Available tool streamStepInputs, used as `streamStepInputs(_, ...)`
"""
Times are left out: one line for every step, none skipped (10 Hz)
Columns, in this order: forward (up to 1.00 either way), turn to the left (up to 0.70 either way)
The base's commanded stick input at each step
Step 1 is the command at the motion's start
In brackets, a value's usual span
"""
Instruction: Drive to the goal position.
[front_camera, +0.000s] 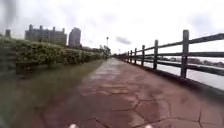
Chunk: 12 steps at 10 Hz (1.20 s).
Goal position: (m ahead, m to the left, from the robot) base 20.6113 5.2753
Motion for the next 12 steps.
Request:
streamStepInputs(0.85, 0.01)
streamStepInputs(0.85, 0.01)
streamStepInputs(0.85, 0.01)
streamStepInputs(0.85, 0.01)
streamStepInputs(0.85, 0.01)
streamStepInputs(0.85, 0.01)
streamStepInputs(0.85, 0.01)
streamStepInputs(0.85, 0.01)
streamStepInputs(0.85, 0.01)
streamStepInputs(0.85, 0.01)
streamStepInputs(0.85, 0.01)
streamStepInputs(0.85, 0.01)
